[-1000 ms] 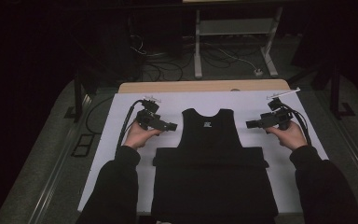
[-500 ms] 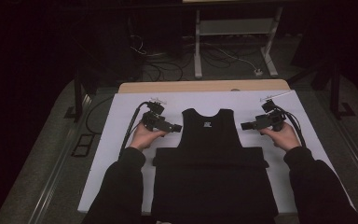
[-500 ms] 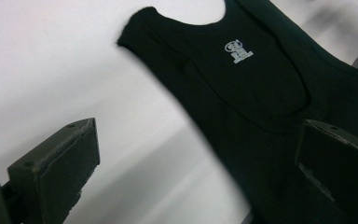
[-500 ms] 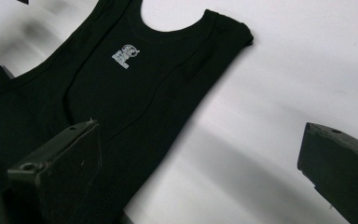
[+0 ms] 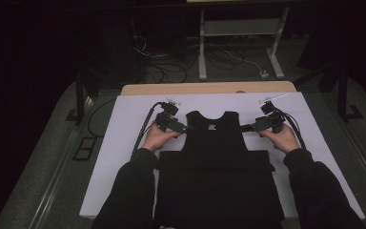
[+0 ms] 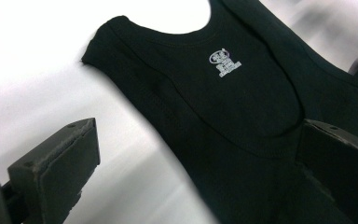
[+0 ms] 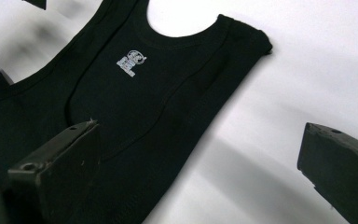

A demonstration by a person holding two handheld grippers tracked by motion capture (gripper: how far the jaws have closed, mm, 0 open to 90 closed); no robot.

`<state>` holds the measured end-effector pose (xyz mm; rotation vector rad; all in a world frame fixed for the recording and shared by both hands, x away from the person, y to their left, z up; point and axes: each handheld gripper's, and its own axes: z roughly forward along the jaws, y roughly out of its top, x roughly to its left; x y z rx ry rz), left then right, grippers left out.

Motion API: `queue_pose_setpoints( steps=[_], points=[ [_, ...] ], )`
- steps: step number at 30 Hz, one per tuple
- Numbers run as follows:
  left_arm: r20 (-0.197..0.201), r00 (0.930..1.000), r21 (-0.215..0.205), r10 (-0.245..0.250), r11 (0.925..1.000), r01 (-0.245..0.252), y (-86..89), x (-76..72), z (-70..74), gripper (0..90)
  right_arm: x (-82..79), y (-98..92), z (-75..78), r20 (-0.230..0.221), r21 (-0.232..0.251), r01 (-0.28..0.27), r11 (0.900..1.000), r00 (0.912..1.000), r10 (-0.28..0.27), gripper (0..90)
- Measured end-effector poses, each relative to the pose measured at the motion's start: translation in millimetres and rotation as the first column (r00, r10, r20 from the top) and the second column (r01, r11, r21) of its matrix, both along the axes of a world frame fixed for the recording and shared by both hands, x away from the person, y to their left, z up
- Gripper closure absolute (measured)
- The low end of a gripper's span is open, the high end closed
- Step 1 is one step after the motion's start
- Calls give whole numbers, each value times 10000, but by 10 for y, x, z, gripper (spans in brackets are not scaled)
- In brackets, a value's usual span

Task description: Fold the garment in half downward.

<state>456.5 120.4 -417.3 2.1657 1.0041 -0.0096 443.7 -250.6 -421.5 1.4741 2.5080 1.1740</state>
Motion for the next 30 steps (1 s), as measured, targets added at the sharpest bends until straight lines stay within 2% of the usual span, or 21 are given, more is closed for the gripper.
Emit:
queue_pose_setpoints(
  steps=[3,5,15,18,20,23,25,30],
  points=[
    [-54,9999,139,-122,9998,123,-16,17,-24,0,13,44,-8,-26,-73,-57,10000,10000,57,0],
    [-106,9999,5,-26,10000,26,-31,23,-45,0,22,79,-11,-26,-172,-98,9998,9999,98,0],
    [-494,9986,-60,162,9998,-165,-52,67,-144,16,78,226,-62,-138,-444,-308,9985,9994,302,22],
    [-326,9991,61,260,9996,-258,-63,64,-156,56,87,244,-94,-188,-553,-289,9981,9994,279,32],
    [-105,9995,112,305,9995,-304,-74,50,-151,119,87,249,-105,-163,-558,-233,9982,9996,225,52],
    [-201,9996,-56,215,9998,-216,-84,48,-160,145,83,258,-109,-72,-517,-221,9984,9997,218,96],
    [-194,9995,63,269,9996,-268,-97,41,-165,167,82,270,-114,-39,-529,-193,9984,9998,191,130],
    [-115,9989,148,453,9989,-452,-110,30,-185,222,81,300,-148,-90,-728,-194,9972,9998,188,141]
  ],
)
